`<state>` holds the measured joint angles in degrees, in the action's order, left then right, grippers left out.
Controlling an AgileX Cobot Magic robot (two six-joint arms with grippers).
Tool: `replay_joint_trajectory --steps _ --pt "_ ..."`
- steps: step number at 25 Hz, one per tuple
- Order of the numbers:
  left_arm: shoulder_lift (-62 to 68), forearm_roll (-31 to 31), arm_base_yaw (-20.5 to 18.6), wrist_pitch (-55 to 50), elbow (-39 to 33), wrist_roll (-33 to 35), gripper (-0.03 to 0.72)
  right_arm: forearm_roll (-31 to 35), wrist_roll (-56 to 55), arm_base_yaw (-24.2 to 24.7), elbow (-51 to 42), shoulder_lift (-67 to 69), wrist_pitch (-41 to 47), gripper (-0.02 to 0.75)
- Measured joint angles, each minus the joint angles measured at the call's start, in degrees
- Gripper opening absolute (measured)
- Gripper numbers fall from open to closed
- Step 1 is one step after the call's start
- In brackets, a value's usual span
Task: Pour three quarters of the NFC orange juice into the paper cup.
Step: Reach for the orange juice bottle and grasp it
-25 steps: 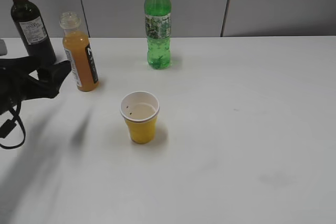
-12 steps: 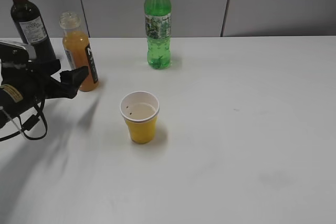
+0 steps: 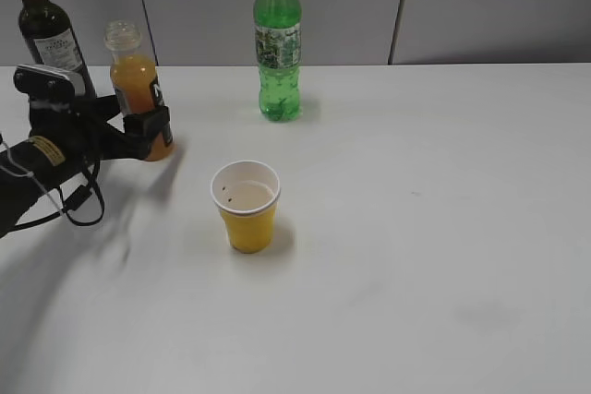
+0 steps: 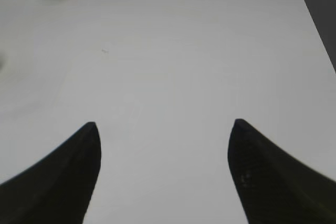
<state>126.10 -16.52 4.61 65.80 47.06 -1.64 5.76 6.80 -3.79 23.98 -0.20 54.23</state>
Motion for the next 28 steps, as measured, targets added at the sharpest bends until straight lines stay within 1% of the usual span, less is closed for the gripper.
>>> replay_joint_trajectory --steps 4,9,13,19,21,23,27,28 --pt "1.6 -0.5 0.2 -1.7 4.0 -1.2 0.679 0.0 0.0 0.0 0.0 0.0 0.0 0.596" --pt "4.2 -0.4 1.7 -3.9 8.7 -2.0 0.679 0.0 0.0 0.0 0.0 0.0 0.0 0.596" --pt "6.1 0.6 3.0 -4.3 11.0 -2.1 0.679 0.0 0.0 0.0 0.0 0.0 0.0 0.596" --pt "7.8 2.3 3.2 -4.6 12.2 -2.2 0.67 0.0 0.0 0.0 0.0 0.0 0.0 0.596" --pt "7.9 2.4 3.2 -4.5 12.2 -2.2 0.652 0.0 0.0 0.0 0.0 0.0 0.0 0.596" --pt "7.9 2.5 3.2 -3.8 12.2 -2.2 0.618 0.0 0.0 0.0 0.0 0.0 0.0 0.596" --pt "8.0 2.5 3.2 -1.6 12.2 -2.2 0.519 0.0 0.0 0.0 0.0 0.0 0.0 0.596" --pt "8.0 2.5 3.2 -1.1 12.2 -2.2 0.485 0.0 0.0 0.0 0.0 0.0 0.0 0.596"
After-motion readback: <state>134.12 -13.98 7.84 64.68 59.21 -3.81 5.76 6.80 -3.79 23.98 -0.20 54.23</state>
